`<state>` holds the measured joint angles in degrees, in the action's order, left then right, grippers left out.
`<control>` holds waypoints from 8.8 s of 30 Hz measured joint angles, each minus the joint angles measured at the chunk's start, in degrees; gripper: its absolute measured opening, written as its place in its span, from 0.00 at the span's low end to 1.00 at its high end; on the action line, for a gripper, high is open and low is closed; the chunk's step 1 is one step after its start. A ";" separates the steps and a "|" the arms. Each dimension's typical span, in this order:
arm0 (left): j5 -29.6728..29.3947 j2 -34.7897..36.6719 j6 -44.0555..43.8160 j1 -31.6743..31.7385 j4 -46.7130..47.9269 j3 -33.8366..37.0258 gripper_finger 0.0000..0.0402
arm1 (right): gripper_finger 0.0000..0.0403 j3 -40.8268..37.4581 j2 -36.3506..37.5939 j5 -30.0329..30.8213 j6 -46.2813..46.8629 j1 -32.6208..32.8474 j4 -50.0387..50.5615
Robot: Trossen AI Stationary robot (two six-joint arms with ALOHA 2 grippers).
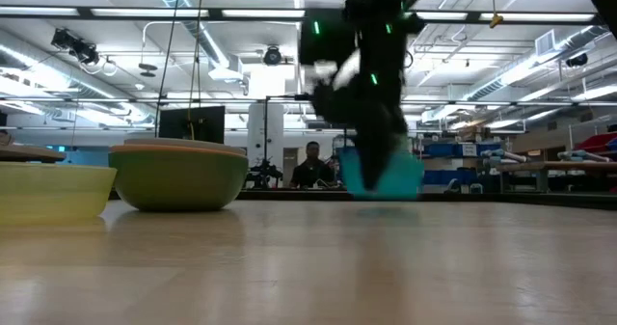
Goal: Nest bowls inside each other
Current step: Stack the blue bowl on top of the purple bowl, then stack the light yellow bowl on top of blue bowl, then return to Home Position
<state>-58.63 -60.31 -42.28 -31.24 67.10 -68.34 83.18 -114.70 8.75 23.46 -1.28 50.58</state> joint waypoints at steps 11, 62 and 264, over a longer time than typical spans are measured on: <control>-4.28 0.00 0.00 0.00 -0.44 0.00 0.46 | 0.00 14.60 0.40 -2.41 -11.63 4.59 -22.80; 37.14 0.76 -18.60 -1.60 12.23 4.93 0.46 | 0.30 14.49 3.39 6.89 -14.14 1.82 -5.99; 34.78 50.76 41.35 26.24 -51.12 37.89 0.39 | 0.27 -52.38 91.20 -14.99 -23.69 3.76 -57.70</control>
<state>-23.86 -9.55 -0.93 -5.00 15.98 -30.44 30.80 -23.50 -6.24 -0.23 2.48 -7.12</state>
